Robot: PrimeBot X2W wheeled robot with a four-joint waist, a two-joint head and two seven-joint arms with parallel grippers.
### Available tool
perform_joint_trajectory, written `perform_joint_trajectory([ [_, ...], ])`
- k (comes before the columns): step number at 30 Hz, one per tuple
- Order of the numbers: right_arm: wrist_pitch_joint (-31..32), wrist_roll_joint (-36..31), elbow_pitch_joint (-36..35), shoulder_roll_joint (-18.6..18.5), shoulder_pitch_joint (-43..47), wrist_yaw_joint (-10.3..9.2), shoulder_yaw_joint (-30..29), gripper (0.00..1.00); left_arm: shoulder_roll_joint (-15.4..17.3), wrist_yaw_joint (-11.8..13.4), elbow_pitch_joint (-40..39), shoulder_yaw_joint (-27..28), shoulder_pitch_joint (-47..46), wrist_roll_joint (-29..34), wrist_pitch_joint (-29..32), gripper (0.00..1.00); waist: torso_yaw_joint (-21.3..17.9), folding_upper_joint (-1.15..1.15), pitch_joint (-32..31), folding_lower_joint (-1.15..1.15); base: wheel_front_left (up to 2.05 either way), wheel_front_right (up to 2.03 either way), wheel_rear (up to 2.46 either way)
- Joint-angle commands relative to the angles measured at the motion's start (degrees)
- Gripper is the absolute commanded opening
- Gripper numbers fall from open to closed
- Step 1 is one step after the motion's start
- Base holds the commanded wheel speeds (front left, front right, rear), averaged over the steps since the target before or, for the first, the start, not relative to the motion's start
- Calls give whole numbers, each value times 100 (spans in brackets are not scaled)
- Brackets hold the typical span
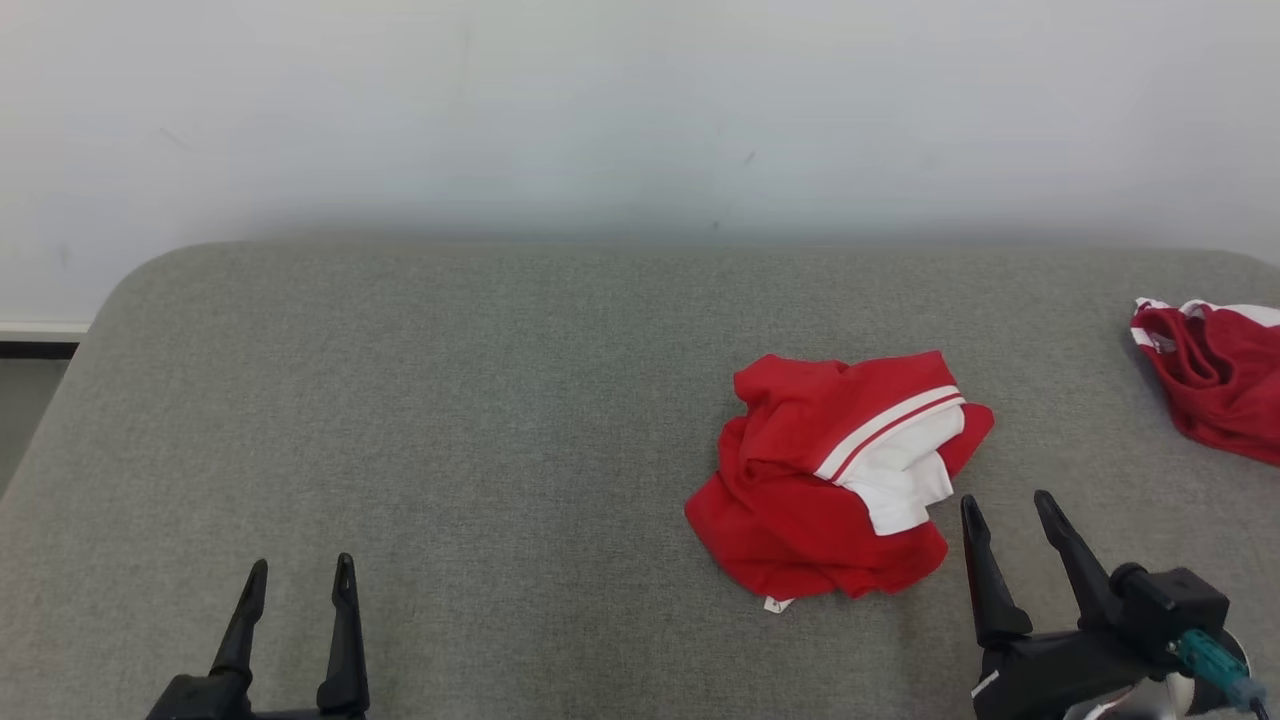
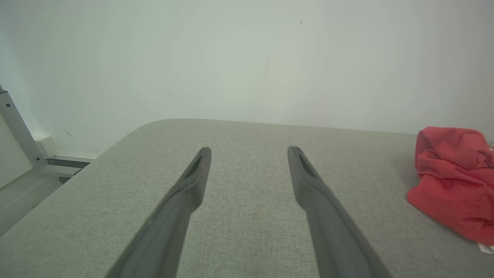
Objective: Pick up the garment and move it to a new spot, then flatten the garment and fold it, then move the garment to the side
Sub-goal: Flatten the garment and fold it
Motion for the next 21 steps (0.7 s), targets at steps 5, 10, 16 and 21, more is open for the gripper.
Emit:
perform_joint_trajectory([
  [5, 188, -33, 396, -247, -405, -15, 153, 100, -47, -41, 75, -16, -159, -3, -17, 100, 252, 0, 137, 0, 0, 0, 0],
  [10, 301, 51, 1009, -454, -755, -15, 340, 100, -101, -84, 119, -79, -242, 1, -17, 100, 463, 0, 234, 0, 0, 0, 0],
  [16, 381, 183, 1792, -610, -1112, -15, 584, 100, -148, -97, 161, -109, -351, -25, -18, 100, 665, 0, 348, 0, 0, 0, 0],
  [21, 283, 295, 2275, -682, -1435, -15, 703, 0, -170, -127, 202, -114, -420, -29, -17, 100, 758, 0, 423, 0, 0, 0, 0],
])
